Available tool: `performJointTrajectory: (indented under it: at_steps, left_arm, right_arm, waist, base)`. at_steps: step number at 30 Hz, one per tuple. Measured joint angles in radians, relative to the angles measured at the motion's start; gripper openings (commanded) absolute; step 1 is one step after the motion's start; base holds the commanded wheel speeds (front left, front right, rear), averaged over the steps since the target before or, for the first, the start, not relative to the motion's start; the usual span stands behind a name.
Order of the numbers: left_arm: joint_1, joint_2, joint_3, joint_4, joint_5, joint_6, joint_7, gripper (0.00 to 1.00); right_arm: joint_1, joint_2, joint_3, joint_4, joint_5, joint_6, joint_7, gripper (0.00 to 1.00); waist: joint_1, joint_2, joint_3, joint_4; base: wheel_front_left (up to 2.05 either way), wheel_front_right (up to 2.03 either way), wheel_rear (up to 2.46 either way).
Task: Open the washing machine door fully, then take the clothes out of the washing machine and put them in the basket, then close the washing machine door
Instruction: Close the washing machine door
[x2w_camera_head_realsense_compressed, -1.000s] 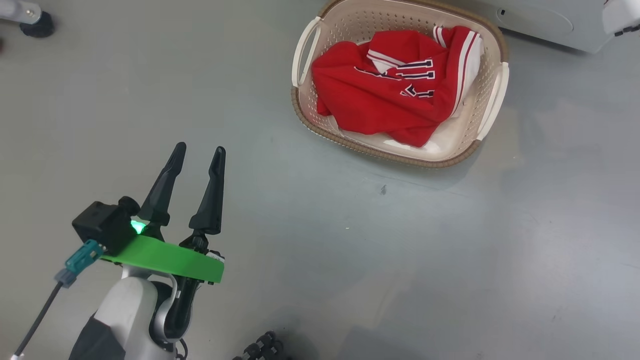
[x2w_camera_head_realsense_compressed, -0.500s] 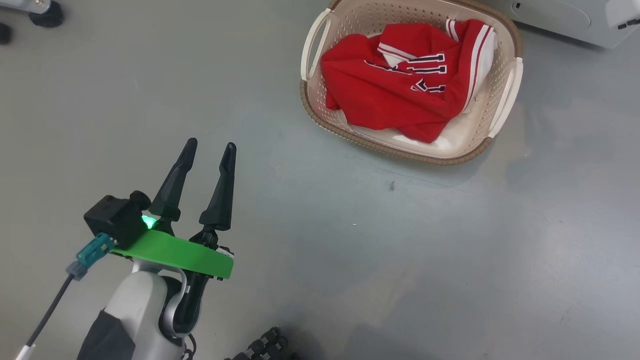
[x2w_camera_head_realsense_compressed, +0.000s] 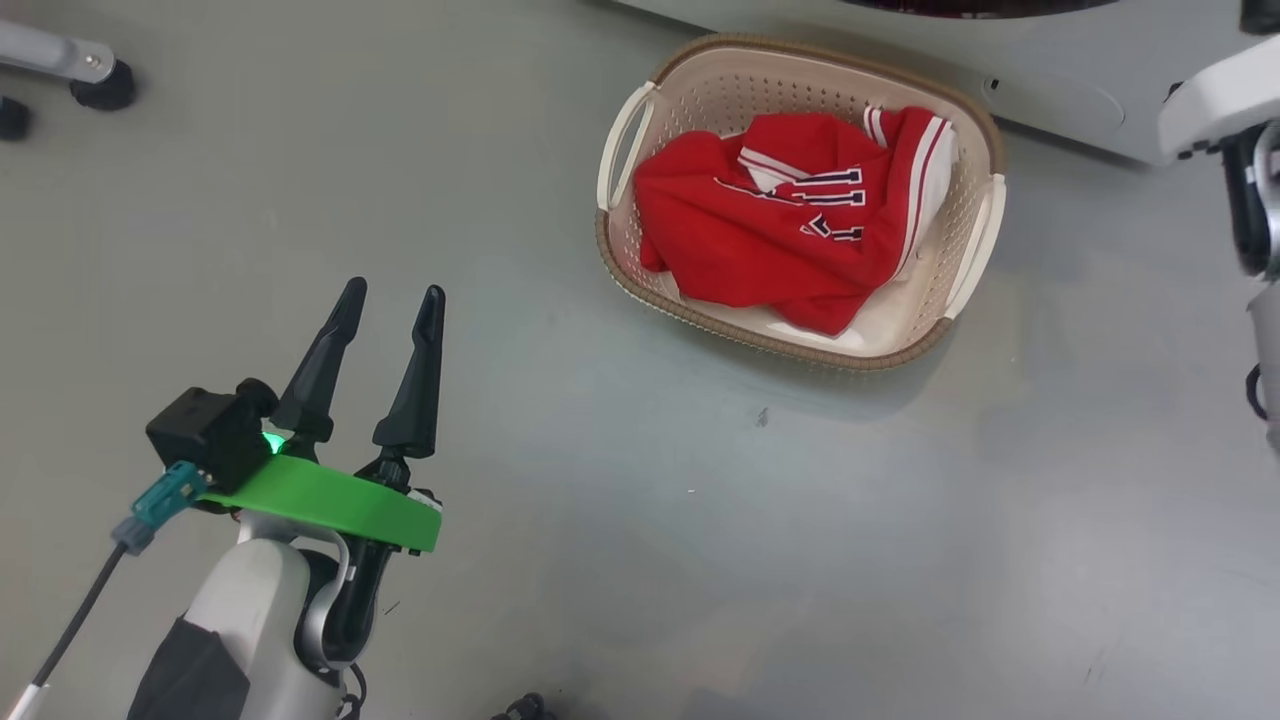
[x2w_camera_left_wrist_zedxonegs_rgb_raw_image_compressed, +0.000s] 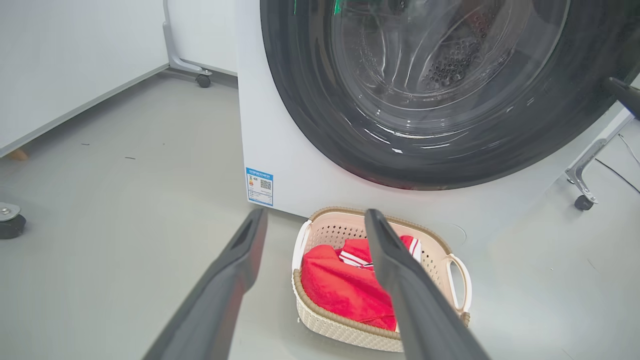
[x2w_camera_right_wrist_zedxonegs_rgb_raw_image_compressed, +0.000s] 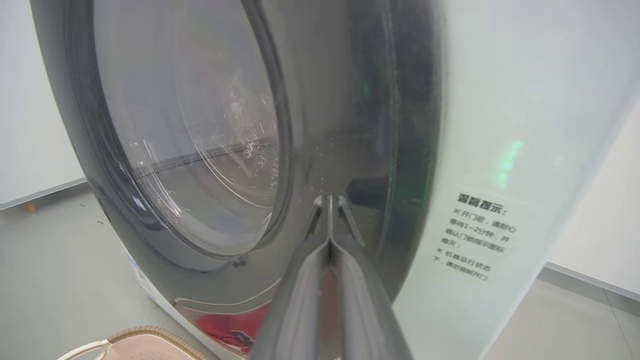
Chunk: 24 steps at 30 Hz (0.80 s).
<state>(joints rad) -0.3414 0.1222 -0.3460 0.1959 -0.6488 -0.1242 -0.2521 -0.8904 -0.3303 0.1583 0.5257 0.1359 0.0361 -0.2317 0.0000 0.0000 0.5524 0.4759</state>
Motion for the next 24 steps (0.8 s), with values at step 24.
performJointTrajectory:
  at_steps: [24]
  left_arm:
    - [0.091, 0.079, 0.063, 0.046, 0.044, 0.000, 0.000, 1.00]
  right_arm:
    - [0.348, 0.170, -0.052, -0.038, 0.110, -0.003, -0.021, 0.00]
  waist:
    - [0.0000, 0.0000, -0.258, -0.162]
  base:
    - [0.00, 0.00, 0.00]
